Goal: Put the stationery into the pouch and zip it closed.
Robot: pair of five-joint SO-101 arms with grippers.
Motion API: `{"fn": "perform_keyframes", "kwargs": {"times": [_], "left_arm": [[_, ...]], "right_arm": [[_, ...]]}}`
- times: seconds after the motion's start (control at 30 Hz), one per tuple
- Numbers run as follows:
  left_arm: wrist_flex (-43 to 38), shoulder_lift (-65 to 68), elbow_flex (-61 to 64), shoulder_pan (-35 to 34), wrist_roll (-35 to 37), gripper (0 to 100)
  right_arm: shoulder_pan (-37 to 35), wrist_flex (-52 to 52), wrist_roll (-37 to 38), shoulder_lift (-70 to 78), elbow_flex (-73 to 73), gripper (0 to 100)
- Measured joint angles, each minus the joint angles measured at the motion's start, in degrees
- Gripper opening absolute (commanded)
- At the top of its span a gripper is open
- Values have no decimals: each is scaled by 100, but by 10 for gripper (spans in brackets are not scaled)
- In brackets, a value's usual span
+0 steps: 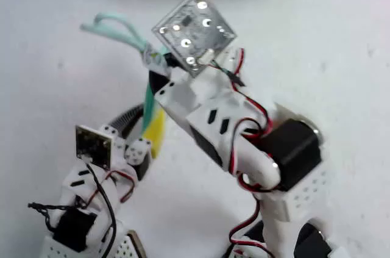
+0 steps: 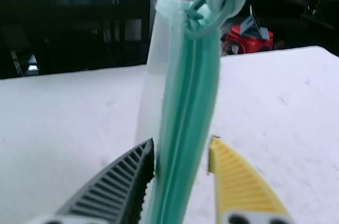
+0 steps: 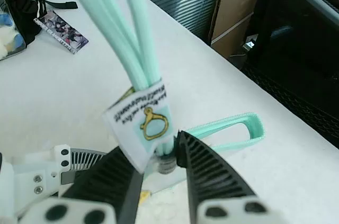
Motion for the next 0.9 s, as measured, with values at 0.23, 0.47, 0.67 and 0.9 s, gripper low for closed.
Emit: {"fn": "perform_keyframes", "kwargs": {"times": [0.23, 0.47, 0.67, 0.9], "left_arm": [[738, 0, -360, 79, -18, 251], [264, 0, -360, 44, -105, 163], [-290, 0, -105, 44, -158, 43], [-1327, -44, 598, 70, -624, 23]], "right_arm": [[-88, -141, -18, -9, 457, 17], [-360, -141, -18, -9, 457, 17], [-352, -141, -18, -281, 457, 17], [686, 18, -18, -527, 457, 18]]}}
